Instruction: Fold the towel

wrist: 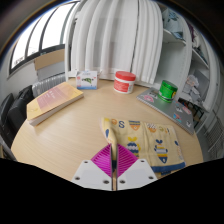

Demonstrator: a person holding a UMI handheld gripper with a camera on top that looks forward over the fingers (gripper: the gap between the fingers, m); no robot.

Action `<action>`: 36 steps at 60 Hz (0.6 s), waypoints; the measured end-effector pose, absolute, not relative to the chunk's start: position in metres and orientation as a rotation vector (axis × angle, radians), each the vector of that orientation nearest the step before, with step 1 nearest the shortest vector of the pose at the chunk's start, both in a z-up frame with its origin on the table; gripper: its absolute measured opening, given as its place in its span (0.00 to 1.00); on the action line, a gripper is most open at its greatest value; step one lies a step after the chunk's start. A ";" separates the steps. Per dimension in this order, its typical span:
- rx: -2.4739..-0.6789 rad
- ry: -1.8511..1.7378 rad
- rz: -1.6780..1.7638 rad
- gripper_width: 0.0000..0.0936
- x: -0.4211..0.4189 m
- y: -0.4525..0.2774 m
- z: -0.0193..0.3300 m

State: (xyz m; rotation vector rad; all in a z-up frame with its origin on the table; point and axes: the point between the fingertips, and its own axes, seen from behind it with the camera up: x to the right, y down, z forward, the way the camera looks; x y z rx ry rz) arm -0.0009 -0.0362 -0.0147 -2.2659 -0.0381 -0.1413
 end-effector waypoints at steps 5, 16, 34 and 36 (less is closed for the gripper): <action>-2.298 -0.072 -0.148 0.04 -0.003 -0.038 -0.016; -2.297 -0.003 0.001 0.02 -0.004 -0.033 0.013; -2.229 0.217 0.038 0.04 0.106 -0.037 0.071; -2.250 0.257 0.014 0.04 0.125 -0.041 0.060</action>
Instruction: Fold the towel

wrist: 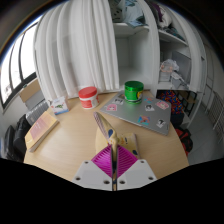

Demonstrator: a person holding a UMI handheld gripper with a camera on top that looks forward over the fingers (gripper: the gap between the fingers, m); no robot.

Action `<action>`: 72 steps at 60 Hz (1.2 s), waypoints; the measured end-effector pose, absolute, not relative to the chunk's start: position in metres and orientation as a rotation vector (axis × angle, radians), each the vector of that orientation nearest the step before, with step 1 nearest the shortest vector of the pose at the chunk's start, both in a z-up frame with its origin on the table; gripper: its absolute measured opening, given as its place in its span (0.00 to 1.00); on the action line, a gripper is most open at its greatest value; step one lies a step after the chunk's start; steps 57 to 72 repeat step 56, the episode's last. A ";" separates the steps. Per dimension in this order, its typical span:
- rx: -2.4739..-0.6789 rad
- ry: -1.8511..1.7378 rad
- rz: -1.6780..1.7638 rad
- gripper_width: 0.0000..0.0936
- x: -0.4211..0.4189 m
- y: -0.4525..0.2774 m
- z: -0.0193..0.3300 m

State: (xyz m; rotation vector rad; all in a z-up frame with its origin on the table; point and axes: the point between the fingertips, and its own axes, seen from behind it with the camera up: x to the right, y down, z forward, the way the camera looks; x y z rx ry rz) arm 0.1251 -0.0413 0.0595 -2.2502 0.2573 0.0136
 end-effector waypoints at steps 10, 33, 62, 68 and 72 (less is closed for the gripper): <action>-2.389 0.322 -0.101 0.04 0.188 -0.063 -0.009; -2.347 0.231 -0.139 0.87 0.210 -0.087 0.026; -2.274 0.441 -0.028 0.87 0.235 -0.185 0.096; -2.274 0.441 -0.028 0.87 0.235 -0.185 0.096; -2.274 0.441 -0.028 0.87 0.235 -0.185 0.096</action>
